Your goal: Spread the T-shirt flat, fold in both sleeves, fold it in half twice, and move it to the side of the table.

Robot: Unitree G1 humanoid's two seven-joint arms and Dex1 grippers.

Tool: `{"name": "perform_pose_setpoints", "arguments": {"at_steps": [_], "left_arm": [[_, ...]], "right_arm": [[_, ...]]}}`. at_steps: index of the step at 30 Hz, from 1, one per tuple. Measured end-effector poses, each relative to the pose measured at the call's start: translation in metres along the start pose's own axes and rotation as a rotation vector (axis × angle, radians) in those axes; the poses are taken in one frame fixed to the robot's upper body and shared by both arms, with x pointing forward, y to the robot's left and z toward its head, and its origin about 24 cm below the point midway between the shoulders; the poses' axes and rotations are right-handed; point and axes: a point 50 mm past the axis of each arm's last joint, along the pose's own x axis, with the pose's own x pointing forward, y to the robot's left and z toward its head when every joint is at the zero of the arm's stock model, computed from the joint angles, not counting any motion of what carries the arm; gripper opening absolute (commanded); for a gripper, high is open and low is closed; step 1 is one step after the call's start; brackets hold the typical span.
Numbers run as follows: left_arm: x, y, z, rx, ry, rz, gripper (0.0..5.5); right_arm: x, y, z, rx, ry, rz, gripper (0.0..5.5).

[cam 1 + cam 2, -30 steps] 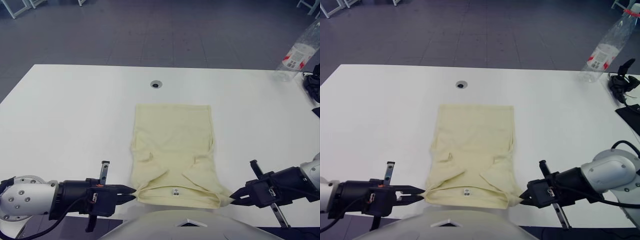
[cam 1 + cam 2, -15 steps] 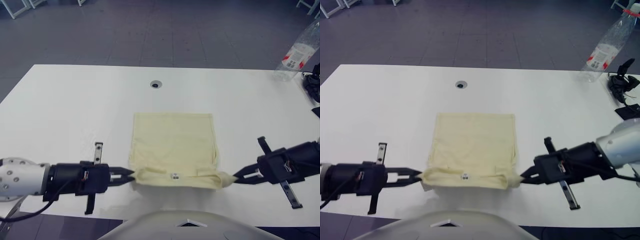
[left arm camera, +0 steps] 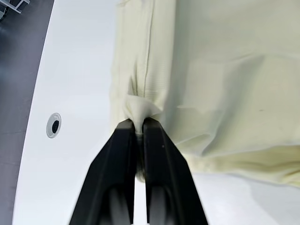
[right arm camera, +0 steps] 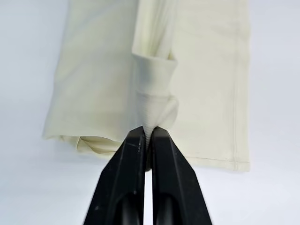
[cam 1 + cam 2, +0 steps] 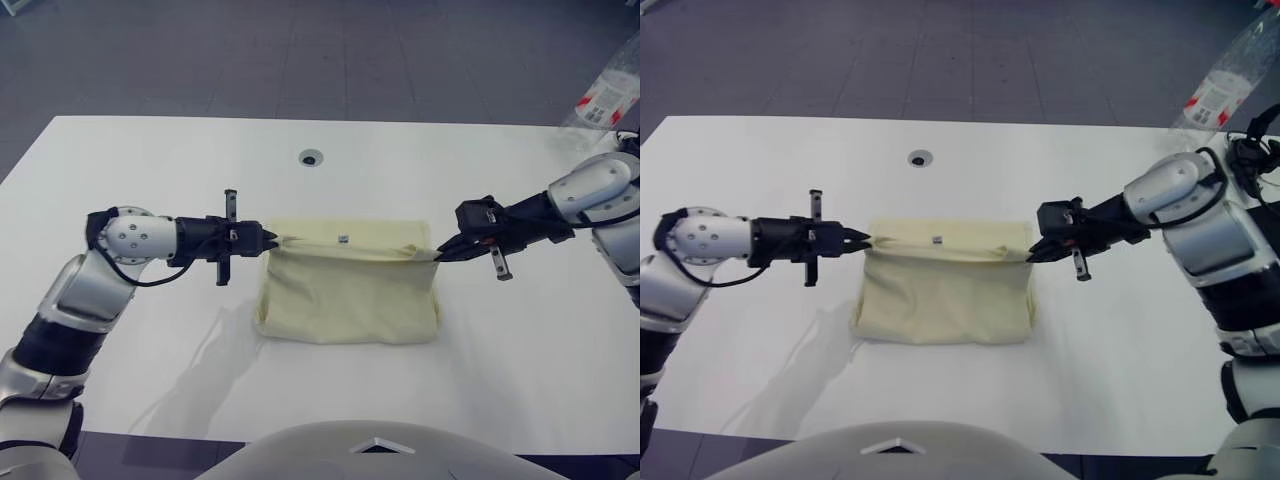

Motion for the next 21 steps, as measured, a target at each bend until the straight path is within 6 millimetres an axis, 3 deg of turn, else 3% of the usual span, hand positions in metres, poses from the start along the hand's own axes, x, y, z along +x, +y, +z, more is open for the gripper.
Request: {"name": "perform_pose_setpoints", "arguments": {"at_steps": [7,16,19,21], "left_arm": [[0.028,0.016,-0.012,0.097,-0.023,0.134,0.06],[0.044,0.003,-0.023,0.124,0.018,0.074,0.06],[0.049,-0.002,-0.022,0.120,0.009,0.060,0.06],[0.053,-0.003,-0.024,0.105,0.020,0.068,0.52]], "right_arm": [[0.011,-0.013,-0.013,0.041,0.024,-0.033,0.00],[0.025,-0.028,-0.025,0.101,0.037,-0.098,0.00],[0.032,-0.031,-0.026,0.126,0.022,-0.109,0.67],[0.039,-0.036,-0.024,0.121,0.005,-0.163,0.99]]}}
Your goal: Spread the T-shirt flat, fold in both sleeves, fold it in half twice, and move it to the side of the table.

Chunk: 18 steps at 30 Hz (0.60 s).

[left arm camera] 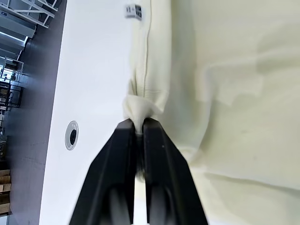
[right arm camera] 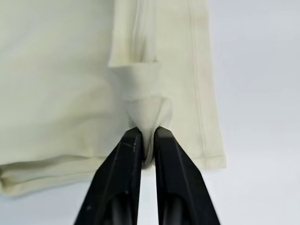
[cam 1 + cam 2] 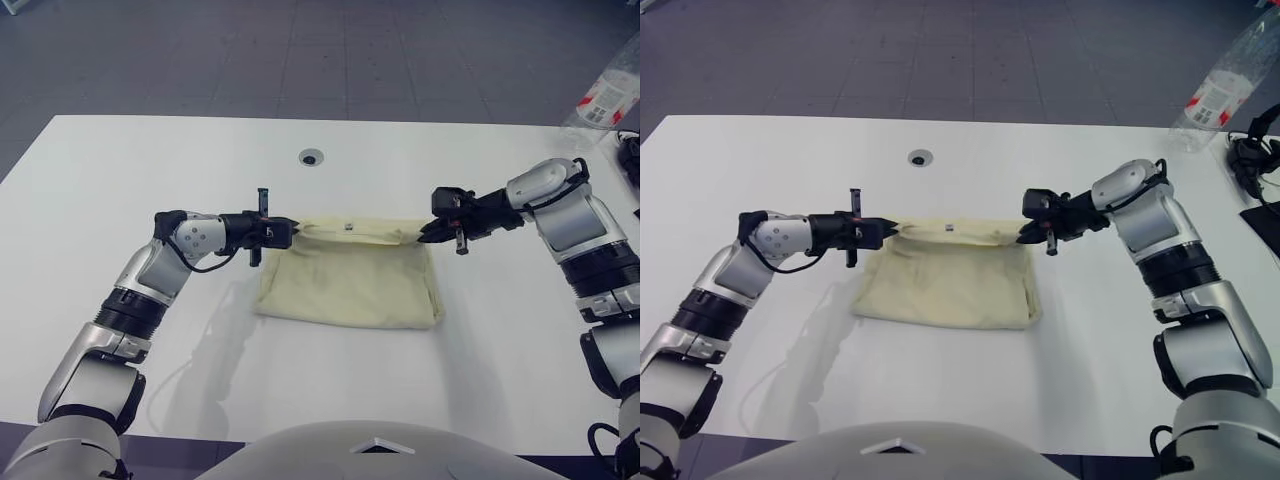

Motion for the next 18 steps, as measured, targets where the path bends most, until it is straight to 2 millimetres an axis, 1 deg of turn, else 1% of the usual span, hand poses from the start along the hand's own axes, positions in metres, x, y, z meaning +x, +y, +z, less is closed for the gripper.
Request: {"name": "perform_pose_setpoints", "arguments": {"at_steps": [3,5,6,9,12,15,18], "left_arm": [[0.004,-0.003,-0.011,-0.065,0.067,0.028,0.96],[0.010,-0.006,-0.017,-0.114,0.094,0.055,1.35],[0.013,-0.007,-0.018,-0.133,0.102,0.072,1.45],[0.018,-0.008,-0.022,-0.144,0.143,0.140,2.06],[0.025,-0.005,-0.021,-0.165,0.163,0.232,2.53],[0.030,-0.005,-0.022,-0.198,0.178,0.304,3.05],[0.032,-0.004,-0.022,-0.213,0.177,0.351,3.59]], "right_arm": [[0.009,-0.004,0.005,-0.010,-0.039,-0.066,1.40],[0.015,-0.006,0.007,0.009,-0.065,-0.111,1.78],[0.018,-0.008,0.006,0.029,-0.073,-0.140,1.87],[0.028,-0.013,0.000,0.096,-0.074,-0.229,2.46],[0.035,-0.018,-0.009,0.158,-0.061,-0.330,2.90],[0.033,-0.026,-0.017,0.190,-0.039,-0.441,3.40],[0.032,-0.028,-0.015,0.181,-0.057,-0.479,3.92]]}}
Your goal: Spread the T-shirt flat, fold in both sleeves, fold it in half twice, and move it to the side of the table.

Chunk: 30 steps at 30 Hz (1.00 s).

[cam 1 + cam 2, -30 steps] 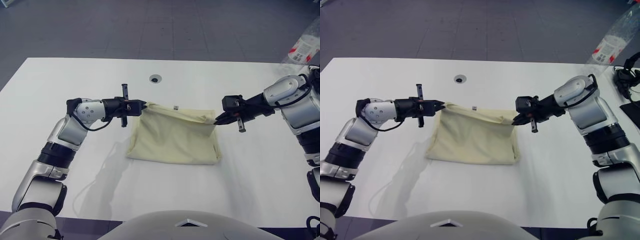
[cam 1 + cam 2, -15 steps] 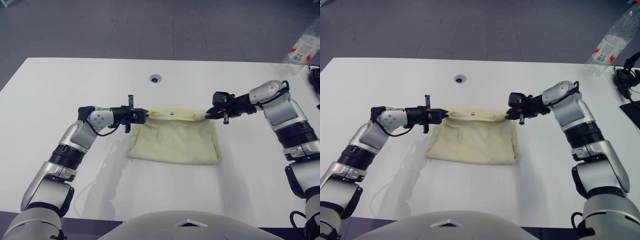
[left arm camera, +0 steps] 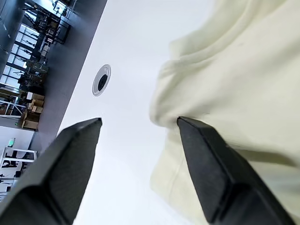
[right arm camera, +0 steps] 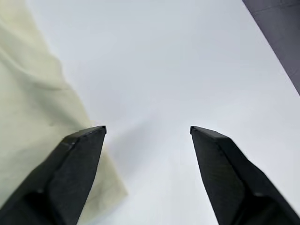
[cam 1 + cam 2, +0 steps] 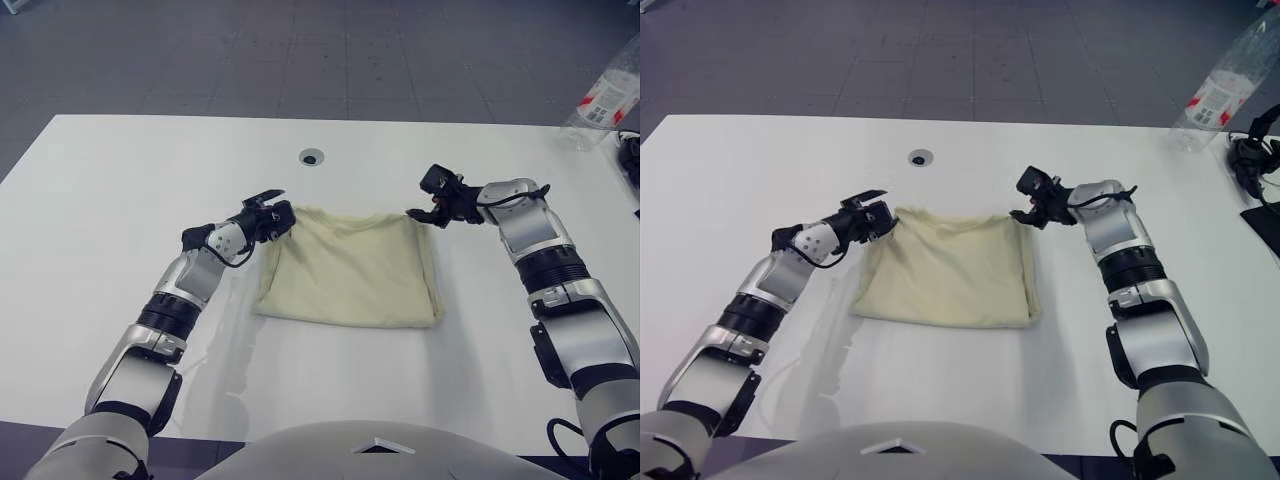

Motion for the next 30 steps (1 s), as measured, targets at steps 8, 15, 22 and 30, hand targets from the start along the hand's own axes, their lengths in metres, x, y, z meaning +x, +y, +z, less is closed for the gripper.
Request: {"name": "perform_pose_setpoints", "arguments": {"at_steps": [8,15,22,30], "left_arm": [[0.001,0.002,-0.005,-0.031,0.012,0.072,4.96],[-0.003,0.005,-0.003,-0.047,-0.011,0.107,5.38],[-0.031,0.003,0.007,-0.052,-0.067,0.154,5.38],[-0.061,0.006,0.023,-0.009,-0.105,0.209,5.38]], "right_arm": [[0.000,0.000,-0.002,-0.076,-0.011,-0.087,5.23],[-0.009,0.003,0.007,-0.077,-0.109,-0.095,5.40],[-0.005,0.019,-0.018,-0.152,-0.035,-0.071,5.40],[-0.006,0.014,-0.028,-0.307,0.011,-0.152,5.40]]}}
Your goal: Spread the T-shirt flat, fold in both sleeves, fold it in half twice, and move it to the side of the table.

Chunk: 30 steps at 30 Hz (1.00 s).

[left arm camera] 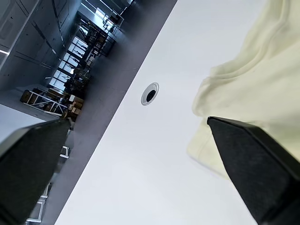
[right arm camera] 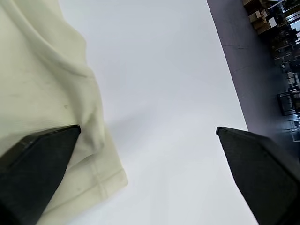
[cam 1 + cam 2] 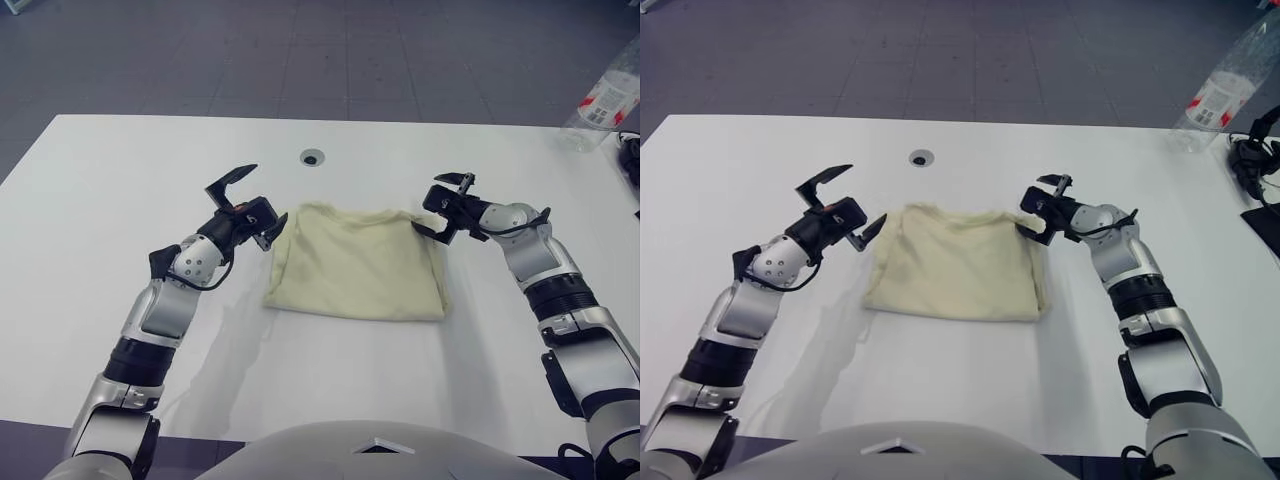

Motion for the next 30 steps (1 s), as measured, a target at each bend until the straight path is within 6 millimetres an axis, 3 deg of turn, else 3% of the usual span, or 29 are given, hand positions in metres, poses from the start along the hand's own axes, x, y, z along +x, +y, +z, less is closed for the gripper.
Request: {"name": "perform_pose_setpoints", "arguments": {"at_steps": [4,9,13,17,23,30], "left_arm": [[-0.003,-0.029,0.012,-0.014,-0.034,-0.110,5.38],[-0.010,-0.070,0.009,-0.025,0.002,-0.243,5.38],[-0.011,-0.064,0.003,-0.027,0.037,-0.208,5.38],[-0.017,-0.056,-0.002,-0.024,0.072,-0.182,5.38],[-0.027,-0.049,-0.003,-0.019,0.111,-0.156,5.38],[-0.009,-0.051,-0.019,-0.004,0.136,-0.198,5.38]], "right_arm": [[-0.006,0.003,-0.005,-0.065,0.022,-0.002,5.40],[-0.016,0.005,-0.009,-0.068,0.049,0.017,5.40],[-0.032,0.006,-0.015,-0.110,0.097,0.045,5.40],[-0.069,0.015,-0.025,-0.284,0.158,0.137,5.40],[-0.108,0.055,0.002,-0.405,0.039,0.412,5.40],[-0.119,0.078,0.023,-0.277,-0.017,0.450,5.40]]}}
